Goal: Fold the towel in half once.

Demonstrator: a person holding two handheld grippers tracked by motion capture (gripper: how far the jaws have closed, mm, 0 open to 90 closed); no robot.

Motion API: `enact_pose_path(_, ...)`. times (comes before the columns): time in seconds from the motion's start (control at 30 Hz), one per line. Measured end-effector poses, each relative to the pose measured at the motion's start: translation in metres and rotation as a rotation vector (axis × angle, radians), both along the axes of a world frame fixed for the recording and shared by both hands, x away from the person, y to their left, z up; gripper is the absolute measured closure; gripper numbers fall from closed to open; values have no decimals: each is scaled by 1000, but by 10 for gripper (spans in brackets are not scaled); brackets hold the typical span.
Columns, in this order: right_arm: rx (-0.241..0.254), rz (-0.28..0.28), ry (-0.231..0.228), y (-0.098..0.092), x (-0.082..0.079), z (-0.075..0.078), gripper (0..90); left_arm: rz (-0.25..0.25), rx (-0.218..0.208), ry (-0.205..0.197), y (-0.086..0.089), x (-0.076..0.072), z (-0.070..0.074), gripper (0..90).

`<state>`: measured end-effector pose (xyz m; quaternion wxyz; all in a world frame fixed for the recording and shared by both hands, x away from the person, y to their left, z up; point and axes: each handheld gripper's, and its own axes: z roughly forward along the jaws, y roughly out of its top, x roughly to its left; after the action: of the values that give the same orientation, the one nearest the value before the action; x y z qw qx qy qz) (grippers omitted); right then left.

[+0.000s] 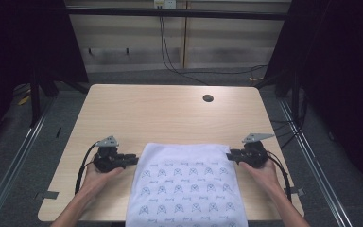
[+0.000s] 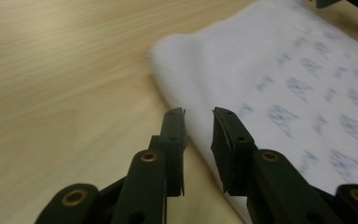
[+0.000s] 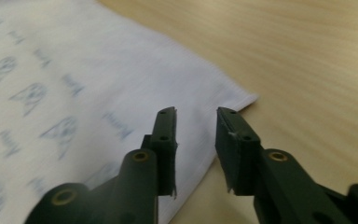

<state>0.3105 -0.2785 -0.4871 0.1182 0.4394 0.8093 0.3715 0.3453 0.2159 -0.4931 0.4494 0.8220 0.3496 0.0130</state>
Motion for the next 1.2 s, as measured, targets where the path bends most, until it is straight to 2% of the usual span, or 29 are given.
enact_pose_path(0.03,7,-12,2,0,8,-1,654,21,-6,9,0,8,-4,741)
enact_pose_path(0.07,15,-29,-5,1,15,-3,638,41,25,25,-2,13,-7,746)
enact_pose_path(0.17,-20,-47,-9,4,28,-8,600,60,37,29,-10,20,-12,738)
enact_pose_path(0.23,-35,-60,-26,5,32,-9,593,37,59,25,-17,21,-13,695)
enact_pose_path(0.3,-21,-71,-25,2,34,-10,576,37,43,35,-23,23,-13,618)
enact_pose_path(0.33,-35,-73,-24,2,34,-11,568,28,41,34,-28,23,-13,601)
enact_pose_path(0.47,-26,-51,-1,-1,29,-15,566,-32,57,9,-46,18,-11,560)
enact_pose_path(0.53,-22,-23,-16,2,28,-17,577,-55,63,-9,-52,15,-10,541)
enact_pose_path(0.63,-24,-23,-16,6,29,-17,641,-76,63,-4,-58,14,-10,510)
enact_pose_path(0.7,-7,-21,-11,8,29,-18,735,-88,65,0,-63,14,-12,503)
enact_pose_path(0.83,11,2,1,9,29,-18,864,-118,74,-15,-70,11,-12,501)
enact_pose_path(0.9,19,11,7,9,29,-18,884,-128,83,-30,-73,9,-11,503)
enact_pose_path(0.97,30,11,16,10,28,-17,887,-132,81,-53,-74,7,-8,535)
enact_pose_path(1.03,39,17,15,10,28,-16,889,-109,69,-80,-75,8,-4,642)
enact_pose_path(1.1,52,18,16,9,29,-15,891,-139,47,-62,-76,12,-2,757)
enact_pose_path(1.17,65,12,14,8,29,-14,891,-141,50,-71,-77,13,-2,846)
enact_pose_path(1.2,71,14,8,8,29,-13,892,-148,35,-52,-76,14,-2,859)
